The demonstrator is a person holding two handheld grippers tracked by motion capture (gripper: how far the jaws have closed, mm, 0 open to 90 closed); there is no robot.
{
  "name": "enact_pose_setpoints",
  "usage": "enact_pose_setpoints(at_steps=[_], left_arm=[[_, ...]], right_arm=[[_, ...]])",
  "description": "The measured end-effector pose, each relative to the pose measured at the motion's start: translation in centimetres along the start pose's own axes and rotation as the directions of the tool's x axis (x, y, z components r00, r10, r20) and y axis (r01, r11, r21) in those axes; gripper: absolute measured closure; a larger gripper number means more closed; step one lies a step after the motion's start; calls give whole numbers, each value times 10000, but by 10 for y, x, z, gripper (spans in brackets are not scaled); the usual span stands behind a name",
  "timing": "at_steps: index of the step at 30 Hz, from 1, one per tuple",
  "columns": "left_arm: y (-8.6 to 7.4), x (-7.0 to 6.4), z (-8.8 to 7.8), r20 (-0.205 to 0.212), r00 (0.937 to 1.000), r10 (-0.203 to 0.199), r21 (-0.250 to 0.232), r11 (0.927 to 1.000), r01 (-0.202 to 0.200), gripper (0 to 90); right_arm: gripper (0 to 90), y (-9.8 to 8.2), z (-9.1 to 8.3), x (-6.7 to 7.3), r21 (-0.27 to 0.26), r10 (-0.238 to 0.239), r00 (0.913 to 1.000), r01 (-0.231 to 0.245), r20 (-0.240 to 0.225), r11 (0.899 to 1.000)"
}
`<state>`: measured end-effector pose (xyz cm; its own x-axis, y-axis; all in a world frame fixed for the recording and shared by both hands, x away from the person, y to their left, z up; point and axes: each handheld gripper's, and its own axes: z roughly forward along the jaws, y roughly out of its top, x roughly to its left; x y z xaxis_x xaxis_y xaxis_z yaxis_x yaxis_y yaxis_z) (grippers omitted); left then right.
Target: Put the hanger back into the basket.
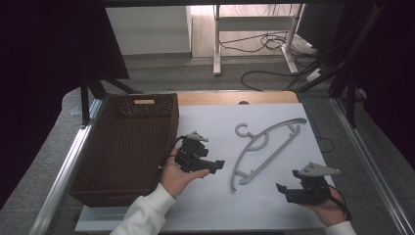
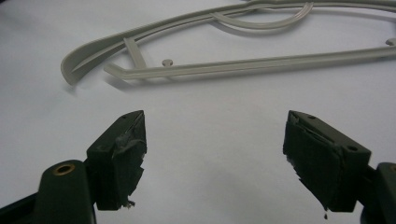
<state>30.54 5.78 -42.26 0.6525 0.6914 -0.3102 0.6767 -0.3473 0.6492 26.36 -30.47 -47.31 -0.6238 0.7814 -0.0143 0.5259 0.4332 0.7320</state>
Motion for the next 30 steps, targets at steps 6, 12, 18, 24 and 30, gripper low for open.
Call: enact_pose_setpoints(at_steps=[6,12,18,24,30], left_arm=[[4,1,9,30,10000,-53,87,9999,52,269],[8,-1,18,83,10000,16,60,10000,-17,277],[14,-7,30,136,9998,137,110,9998,-139,295],[19,-13,38,105,9993,359,201,9991,-361,298],[22,-15,44,145,9990,414,247,9988,-418,299]], right_arm=[[222,-1,1,-1,80,-19,10000,18,58,10000],[222,-1,1,-1,82,-7,10000,6,97,10000],[222,-2,2,-2,107,-2,9999,1,122,9999],[222,-2,2,-2,148,-39,9999,36,156,9999],[222,-3,2,-3,188,-57,9998,53,181,9998]])
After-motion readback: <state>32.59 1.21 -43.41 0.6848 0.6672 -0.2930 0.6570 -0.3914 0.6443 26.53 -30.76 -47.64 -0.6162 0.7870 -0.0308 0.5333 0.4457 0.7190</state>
